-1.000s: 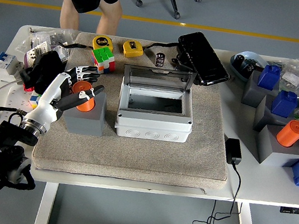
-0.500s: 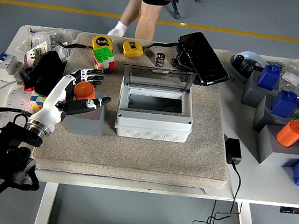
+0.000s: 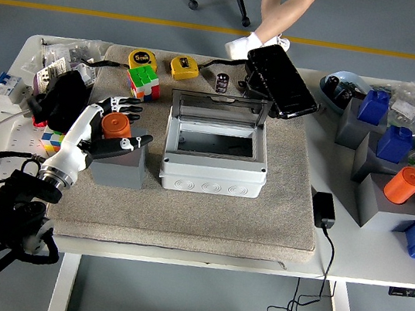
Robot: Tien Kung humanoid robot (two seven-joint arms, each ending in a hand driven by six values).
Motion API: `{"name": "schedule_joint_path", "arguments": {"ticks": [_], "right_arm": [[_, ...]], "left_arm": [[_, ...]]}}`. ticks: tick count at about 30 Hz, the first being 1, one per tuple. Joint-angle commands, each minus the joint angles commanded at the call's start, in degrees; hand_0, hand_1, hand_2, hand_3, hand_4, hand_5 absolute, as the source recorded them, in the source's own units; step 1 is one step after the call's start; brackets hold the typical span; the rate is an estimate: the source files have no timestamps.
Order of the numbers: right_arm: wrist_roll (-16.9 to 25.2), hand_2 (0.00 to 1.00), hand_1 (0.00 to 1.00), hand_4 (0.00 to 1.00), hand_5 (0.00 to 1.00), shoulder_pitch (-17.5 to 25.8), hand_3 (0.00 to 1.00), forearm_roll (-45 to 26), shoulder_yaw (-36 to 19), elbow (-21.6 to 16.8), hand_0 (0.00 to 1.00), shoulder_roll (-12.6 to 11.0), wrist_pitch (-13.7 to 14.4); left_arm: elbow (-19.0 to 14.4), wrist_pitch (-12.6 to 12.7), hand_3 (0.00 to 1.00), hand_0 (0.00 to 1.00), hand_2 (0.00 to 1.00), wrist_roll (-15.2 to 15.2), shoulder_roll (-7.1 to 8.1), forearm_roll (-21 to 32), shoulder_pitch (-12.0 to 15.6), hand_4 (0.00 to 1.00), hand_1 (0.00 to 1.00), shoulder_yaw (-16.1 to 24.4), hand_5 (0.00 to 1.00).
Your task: Fetch the battery,place it into the box,close the lid of the box
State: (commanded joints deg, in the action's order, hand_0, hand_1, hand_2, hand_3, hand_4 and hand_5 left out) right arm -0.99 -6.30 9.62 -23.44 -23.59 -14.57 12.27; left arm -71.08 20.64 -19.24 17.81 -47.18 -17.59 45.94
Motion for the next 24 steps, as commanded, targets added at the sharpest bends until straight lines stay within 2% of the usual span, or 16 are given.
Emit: {"name": "schedule_joint_path", "arguments": {"ticks": [5, 6, 11, 12, 17, 18, 23, 24], "right_arm": [[0.02, 0.606, 0.634, 0.911, 0.464, 0.00, 0.565, -0.02, 0.13, -0.01, 0.608, 0.02, 0.01], [0.02, 0.606, 0.634, 0.911, 0.464, 0.01, 0.564, -0.04, 0.16, -0.01, 0.608, 0.04, 0.02], [0.05, 0.606, 0.634, 0.911, 0.464, 0.04, 0.564, -0.05, 0.26, -0.02, 0.608, 0.03, 0.09], [0.07, 0.606, 0.632, 0.911, 0.465, 0.04, 0.564, -0.07, 0.29, -0.02, 0.608, 0.02, 0.11], [0.20, 0.606, 0.632, 0.911, 0.465, -0.03, 0.564, -0.10, 0.35, -0.04, 0.608, -0.01, 0.22], [0.24, 0.606, 0.633, 0.912, 0.464, -0.04, 0.564, -0.11, 0.39, -0.04, 0.608, -0.02, 0.24], [0.34, 0.606, 0.633, 0.912, 0.464, -0.13, 0.564, -0.22, 0.67, -0.04, 0.608, -0.07, 0.31], [0.36, 0.606, 0.633, 0.911, 0.463, -0.13, 0.564, -0.25, 0.72, -0.03, 0.608, -0.08, 0.33]], "left_arm": [[0.57, -0.04, 0.540, 0.646, 0.558, -0.56, -0.39, 2.08, -0.44, 0.994, 0.592, -0.62, 0.016], [0.79, -0.06, 0.464, 0.514, 0.447, -0.71, -0.51, 2.66, -0.59, 0.861, 0.472, -0.81, 0.002], [1.46, -0.22, 0.464, 0.514, 0.447, -1.08, -0.95, 4.69, -0.96, 0.861, 0.472, -1.23, 0.002], [1.56, -0.26, 0.305, 0.387, 0.284, -1.14, -1.04, 4.97, -1.05, 0.738, 0.345, -1.27, 0.002], [1.93, -0.45, 0.305, 0.387, 0.284, -1.54, -1.39, 6.24, -1.48, 0.738, 0.345, -1.35, 0.002], [2.03, -0.49, 0.204, 0.266, 0.174, -1.59, -1.45, 6.40, -1.59, 0.433, 0.226, -1.37, 0.002], [2.25, -0.61, 0.204, 0.266, 0.174, -1.60, -1.67, 6.59, -2.04, 0.433, 0.226, -1.49, 0.002], [2.25, -0.60, 0.189, 0.250, 0.138, -1.55, -1.70, 6.52, -2.05, 0.257, 0.154, -1.50, 0.002]]}}
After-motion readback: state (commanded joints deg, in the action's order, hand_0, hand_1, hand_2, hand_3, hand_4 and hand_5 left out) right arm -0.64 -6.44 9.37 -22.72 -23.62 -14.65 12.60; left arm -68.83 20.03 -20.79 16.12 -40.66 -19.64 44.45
